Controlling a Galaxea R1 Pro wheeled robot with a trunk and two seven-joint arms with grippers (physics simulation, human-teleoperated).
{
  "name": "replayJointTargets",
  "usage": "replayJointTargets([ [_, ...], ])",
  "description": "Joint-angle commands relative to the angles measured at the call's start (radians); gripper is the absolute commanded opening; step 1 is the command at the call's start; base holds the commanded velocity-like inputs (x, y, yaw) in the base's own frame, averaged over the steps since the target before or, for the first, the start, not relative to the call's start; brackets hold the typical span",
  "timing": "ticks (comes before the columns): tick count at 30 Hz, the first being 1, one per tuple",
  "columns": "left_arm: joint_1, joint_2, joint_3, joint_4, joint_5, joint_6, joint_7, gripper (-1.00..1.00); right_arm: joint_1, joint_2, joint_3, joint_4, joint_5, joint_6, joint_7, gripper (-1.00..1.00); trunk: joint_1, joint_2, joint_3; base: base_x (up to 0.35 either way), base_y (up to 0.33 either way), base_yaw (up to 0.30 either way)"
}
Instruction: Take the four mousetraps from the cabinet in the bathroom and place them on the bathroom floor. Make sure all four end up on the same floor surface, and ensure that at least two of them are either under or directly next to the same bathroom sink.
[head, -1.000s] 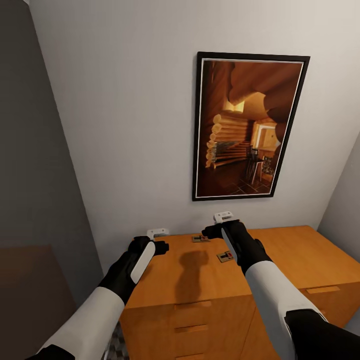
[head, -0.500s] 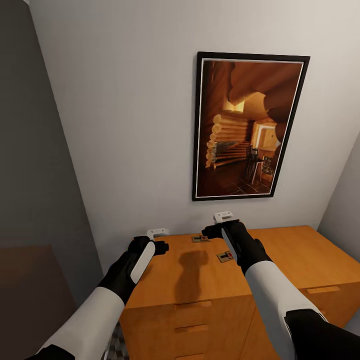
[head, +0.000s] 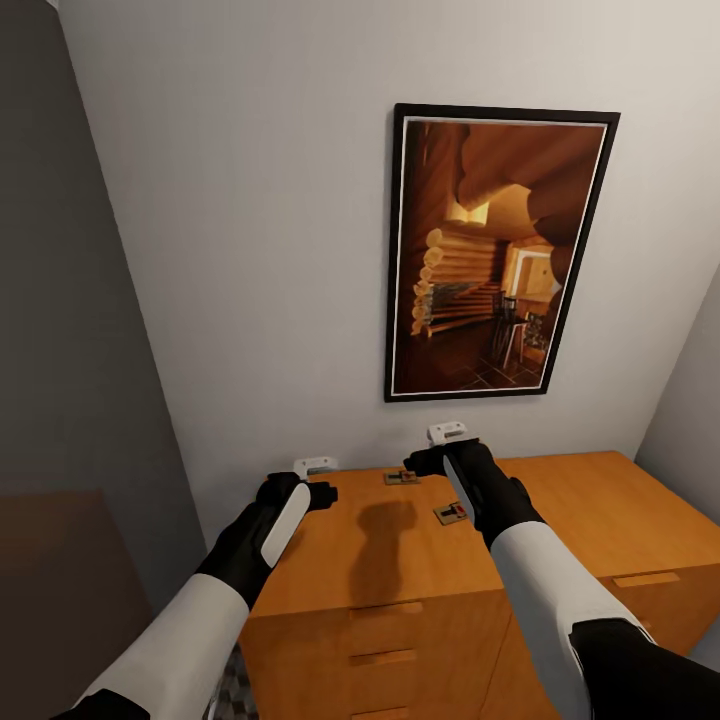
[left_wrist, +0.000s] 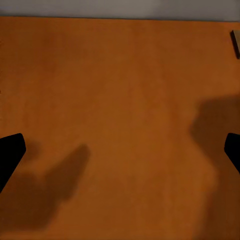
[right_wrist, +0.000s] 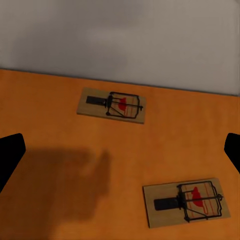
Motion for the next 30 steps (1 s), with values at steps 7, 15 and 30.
replayJointTargets([
  [7,0.000,-0.001,-0.002,-0.001,0.011,0.002,0.010,1.00,0.000,0.000,0.000,-0.002,0.011,0.004,0.008,1.00,0.000,-0.001,0.000,0.000,0.000,-0.016],
  [15,0.000,-0.002,-0.002,-0.001,0.010,0.003,0.010,1.00,0.000,0.000,0.001,-0.002,0.011,0.005,0.006,1.00,0.000,-0.001,0.002,0.000,0.000,-0.181],
  [30,0.000,-0.002,-0.002,-0.001,0.010,0.003,0.010,1.00,0.000,0.000,-0.021,-0.002,0.011,0.004,0.007,1.00,0.000,-0.001,0.008,0.000,0.000,-0.136],
])
